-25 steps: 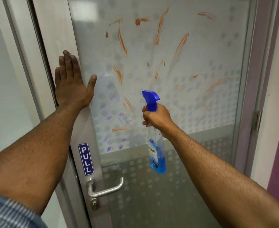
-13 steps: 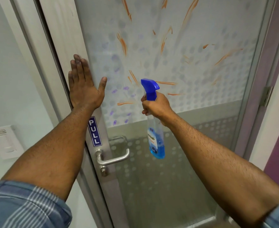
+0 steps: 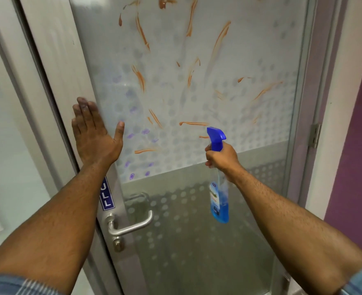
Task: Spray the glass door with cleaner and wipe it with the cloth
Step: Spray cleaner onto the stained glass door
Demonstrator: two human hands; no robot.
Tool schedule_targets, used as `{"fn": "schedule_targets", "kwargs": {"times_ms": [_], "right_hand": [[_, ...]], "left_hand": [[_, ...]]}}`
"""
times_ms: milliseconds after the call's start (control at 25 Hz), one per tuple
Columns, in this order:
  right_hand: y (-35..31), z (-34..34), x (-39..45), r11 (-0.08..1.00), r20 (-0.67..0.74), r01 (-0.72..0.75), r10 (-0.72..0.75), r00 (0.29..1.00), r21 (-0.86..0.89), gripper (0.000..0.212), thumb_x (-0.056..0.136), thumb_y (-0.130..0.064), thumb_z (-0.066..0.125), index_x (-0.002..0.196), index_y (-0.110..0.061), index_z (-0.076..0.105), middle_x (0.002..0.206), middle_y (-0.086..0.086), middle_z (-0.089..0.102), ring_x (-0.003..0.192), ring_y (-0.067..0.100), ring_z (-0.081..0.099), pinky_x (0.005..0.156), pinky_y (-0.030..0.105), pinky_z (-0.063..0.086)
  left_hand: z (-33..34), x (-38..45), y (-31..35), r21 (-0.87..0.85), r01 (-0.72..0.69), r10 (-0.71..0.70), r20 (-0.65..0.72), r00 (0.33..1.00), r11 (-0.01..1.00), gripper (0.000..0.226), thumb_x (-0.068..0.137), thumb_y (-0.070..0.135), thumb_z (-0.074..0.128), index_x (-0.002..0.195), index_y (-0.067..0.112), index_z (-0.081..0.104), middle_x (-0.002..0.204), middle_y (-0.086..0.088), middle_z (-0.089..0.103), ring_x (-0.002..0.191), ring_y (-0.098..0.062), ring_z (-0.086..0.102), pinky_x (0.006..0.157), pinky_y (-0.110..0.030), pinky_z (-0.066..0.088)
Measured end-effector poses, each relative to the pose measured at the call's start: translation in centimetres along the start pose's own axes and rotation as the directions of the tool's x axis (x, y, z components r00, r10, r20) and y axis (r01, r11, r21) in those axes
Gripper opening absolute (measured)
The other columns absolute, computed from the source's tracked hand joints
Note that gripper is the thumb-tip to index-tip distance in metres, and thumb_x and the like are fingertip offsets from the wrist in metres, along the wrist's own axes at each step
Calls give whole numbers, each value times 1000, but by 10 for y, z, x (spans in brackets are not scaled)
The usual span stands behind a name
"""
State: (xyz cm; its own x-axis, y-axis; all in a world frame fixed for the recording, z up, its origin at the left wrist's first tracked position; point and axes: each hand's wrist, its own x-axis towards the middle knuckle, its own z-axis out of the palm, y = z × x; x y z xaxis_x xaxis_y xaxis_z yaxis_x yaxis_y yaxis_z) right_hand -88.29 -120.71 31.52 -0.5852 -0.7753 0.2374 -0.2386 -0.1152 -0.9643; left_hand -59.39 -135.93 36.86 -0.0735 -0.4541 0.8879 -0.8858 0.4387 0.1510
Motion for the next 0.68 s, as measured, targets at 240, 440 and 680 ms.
{"fn": "schedule_targets", "kwargs": {"times_ms": [240, 440, 680], "right_hand": [[-5, -53, 33, 1000, -145, -26, 25, 989, -2, 20, 80, -1, 62, 98, -10, 60, 87, 8, 65, 74, 20, 67, 67, 31, 57], [-16, -103, 57, 999, -232, -53, 54, 971, 11, 26, 79, 0, 63, 102, -9, 58, 91, 10, 65, 78, 21, 67, 62, 29, 53], [-31, -146, 75, 1000, -304, -21, 19, 952, -1, 29, 80, 0, 63, 107, -10, 55, 91, 9, 63, 81, 21, 65, 65, 30, 54]], "left_hand": [[4, -1, 0, -18, 1, -1, -27, 1000, 1000, 87, 97, 62, 28, 156, 7, -6, 165, -17, -9, 152, -30, -10, 119, -32, -16], [2, -1, 2, -41, -2, 0, -49, 999, 999, 88, 95, 61, 28, 156, 11, -10, 165, -16, -11, 152, -27, -13, 119, -31, -17], [2, 0, 9, -51, 9, -12, -68, 998, 999, 88, 94, 60, 29, 156, 12, -12, 165, -17, -11, 152, -28, -12, 117, -29, -20]]}}
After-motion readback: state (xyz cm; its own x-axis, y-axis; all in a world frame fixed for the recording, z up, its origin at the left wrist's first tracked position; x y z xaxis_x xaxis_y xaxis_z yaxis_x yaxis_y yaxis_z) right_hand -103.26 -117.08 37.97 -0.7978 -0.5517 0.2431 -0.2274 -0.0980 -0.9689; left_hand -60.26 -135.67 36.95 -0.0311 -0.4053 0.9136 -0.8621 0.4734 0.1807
